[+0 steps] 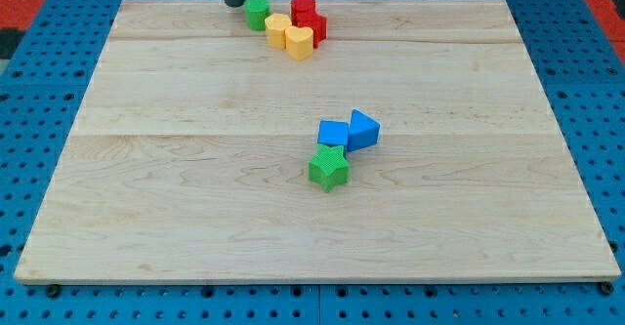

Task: Push the green star and the blue cube with the green circle towards the bottom center of the board

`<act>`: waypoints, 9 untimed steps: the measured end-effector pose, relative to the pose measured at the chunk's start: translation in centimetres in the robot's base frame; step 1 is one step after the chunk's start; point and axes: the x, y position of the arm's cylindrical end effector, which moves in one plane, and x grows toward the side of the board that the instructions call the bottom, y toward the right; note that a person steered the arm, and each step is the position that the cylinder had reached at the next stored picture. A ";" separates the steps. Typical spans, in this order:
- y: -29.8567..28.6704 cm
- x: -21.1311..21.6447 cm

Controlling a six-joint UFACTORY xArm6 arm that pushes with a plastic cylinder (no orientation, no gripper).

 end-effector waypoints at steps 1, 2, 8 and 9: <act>0.1 0.0; 0.2 0.0; 5.6 0.0; 5.6 0.5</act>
